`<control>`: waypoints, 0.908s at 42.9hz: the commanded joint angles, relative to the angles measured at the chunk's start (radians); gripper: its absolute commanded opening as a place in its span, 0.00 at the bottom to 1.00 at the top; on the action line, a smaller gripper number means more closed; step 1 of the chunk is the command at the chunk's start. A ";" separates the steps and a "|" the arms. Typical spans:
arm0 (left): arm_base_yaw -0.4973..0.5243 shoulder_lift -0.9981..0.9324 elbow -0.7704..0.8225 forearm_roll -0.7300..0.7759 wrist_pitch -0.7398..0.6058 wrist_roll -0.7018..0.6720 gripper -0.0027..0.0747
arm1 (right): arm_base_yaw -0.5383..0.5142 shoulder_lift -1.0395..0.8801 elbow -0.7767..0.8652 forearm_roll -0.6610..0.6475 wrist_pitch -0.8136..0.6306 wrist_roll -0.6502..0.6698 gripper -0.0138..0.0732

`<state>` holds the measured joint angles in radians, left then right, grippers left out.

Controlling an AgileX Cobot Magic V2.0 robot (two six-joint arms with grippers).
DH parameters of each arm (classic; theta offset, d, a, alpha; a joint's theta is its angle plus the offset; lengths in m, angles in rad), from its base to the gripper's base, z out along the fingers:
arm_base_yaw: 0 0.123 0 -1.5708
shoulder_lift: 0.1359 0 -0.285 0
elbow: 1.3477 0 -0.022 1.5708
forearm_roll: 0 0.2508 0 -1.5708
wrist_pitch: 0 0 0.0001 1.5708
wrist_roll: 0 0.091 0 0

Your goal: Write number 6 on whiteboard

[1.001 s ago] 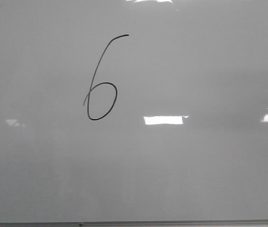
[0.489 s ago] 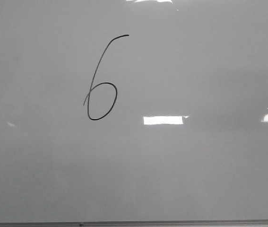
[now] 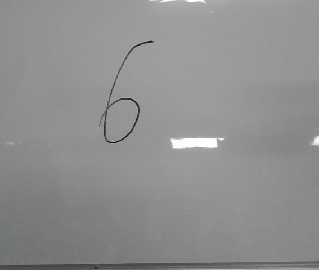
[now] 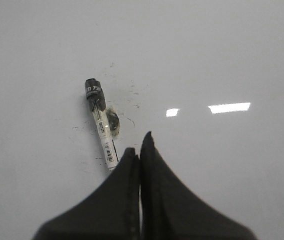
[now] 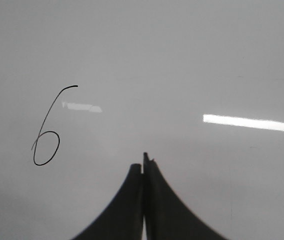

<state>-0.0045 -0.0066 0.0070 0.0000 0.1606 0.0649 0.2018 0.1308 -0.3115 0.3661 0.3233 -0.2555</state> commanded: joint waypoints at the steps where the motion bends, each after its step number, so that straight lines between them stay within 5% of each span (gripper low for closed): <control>1: 0.000 -0.012 0.005 -0.011 -0.080 -0.010 0.01 | -0.007 0.009 -0.027 0.009 -0.080 -0.001 0.09; 32: 0.000 -0.012 0.005 -0.011 -0.080 -0.010 0.01 | -0.007 0.009 -0.027 0.005 -0.082 -0.004 0.09; 39: 0.000 -0.012 0.005 -0.011 -0.080 -0.010 0.01 | -0.008 -0.003 0.039 -0.016 -0.183 -0.012 0.09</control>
<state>-0.0045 -0.0066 0.0070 0.0000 0.1606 0.0649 0.2018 0.1247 -0.2844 0.3639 0.2759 -0.2573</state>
